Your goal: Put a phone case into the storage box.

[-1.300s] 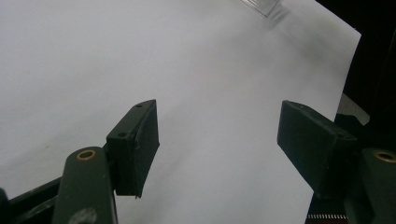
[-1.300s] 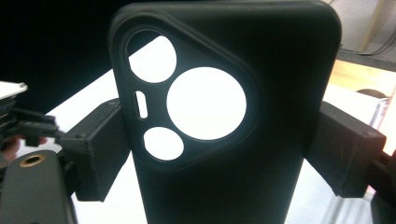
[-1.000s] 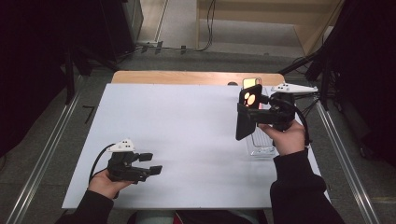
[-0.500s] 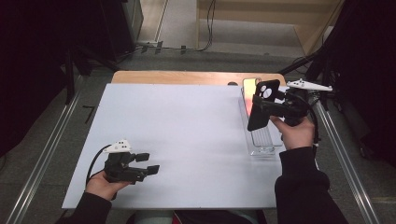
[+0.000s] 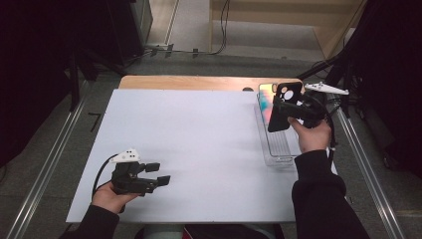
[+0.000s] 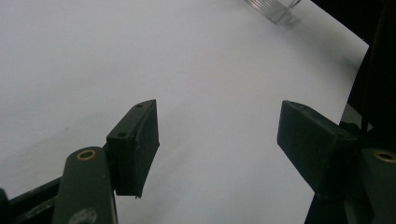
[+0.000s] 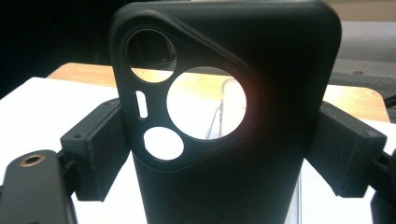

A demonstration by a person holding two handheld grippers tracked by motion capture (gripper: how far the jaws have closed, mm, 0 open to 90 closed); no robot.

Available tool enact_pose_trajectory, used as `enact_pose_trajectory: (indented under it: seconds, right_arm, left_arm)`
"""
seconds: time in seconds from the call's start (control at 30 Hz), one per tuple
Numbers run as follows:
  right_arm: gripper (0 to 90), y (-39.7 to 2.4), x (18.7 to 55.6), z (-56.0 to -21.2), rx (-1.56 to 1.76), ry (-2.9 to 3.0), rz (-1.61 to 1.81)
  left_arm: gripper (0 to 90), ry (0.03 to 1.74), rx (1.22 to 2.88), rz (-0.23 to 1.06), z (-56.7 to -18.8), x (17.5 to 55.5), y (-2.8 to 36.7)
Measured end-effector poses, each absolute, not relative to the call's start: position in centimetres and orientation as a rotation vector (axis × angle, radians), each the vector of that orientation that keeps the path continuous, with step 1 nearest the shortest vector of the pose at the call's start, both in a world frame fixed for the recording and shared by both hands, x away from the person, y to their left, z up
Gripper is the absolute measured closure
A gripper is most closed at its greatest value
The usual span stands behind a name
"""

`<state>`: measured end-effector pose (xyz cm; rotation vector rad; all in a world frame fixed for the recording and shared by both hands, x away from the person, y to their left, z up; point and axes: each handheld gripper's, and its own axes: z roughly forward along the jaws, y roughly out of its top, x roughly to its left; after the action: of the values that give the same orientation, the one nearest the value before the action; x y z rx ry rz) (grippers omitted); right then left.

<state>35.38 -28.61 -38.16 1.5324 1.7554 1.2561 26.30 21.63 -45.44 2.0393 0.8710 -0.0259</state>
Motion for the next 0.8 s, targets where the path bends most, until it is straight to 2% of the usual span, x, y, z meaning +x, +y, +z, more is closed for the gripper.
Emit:
enact_pose_trajectory:
  seconds: [0.3,0.8]
  right_arm:
    - [12.4,-28.8,39.2,-40.2,1.593,1.749,1.189]
    - [12.3,-28.3,42.4,-43.5,1.681,1.669,1.105]
  left_arm:
    - [30.2,0.880,2.024,-0.038,-45.6,26.5,21.7]
    - [30.2,0.861,2.043,-0.052,-45.8,26.6,21.2]
